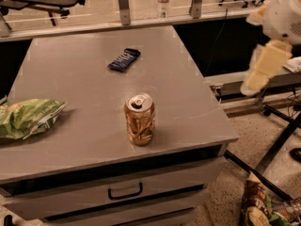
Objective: Move rxbar blueberry near orange can
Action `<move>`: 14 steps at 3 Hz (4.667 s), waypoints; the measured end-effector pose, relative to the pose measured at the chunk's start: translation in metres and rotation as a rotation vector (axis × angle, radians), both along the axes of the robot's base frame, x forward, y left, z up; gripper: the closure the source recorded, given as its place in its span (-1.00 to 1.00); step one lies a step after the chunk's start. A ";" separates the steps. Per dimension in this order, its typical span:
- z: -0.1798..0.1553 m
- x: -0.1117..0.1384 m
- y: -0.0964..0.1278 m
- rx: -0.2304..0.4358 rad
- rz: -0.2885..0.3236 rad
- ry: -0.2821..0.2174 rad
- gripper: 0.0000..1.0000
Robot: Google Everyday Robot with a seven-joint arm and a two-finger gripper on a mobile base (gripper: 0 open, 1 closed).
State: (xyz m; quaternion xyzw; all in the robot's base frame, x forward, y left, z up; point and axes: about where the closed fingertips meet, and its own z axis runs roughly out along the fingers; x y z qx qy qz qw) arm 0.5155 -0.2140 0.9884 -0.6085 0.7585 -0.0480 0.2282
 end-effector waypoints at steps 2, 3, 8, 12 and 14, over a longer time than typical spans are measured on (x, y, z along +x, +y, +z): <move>0.016 0.138 0.085 0.248 0.108 -0.100 -1.00; 0.029 0.183 0.154 0.471 0.135 -0.097 -1.00; -0.077 0.207 0.240 0.703 0.189 0.023 -1.00; -0.150 0.262 0.284 0.787 0.135 0.034 -0.50; -0.141 0.251 0.296 0.778 0.165 0.036 0.43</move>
Offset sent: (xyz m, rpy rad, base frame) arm 0.2409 0.1594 0.0952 0.5398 -0.2473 0.1772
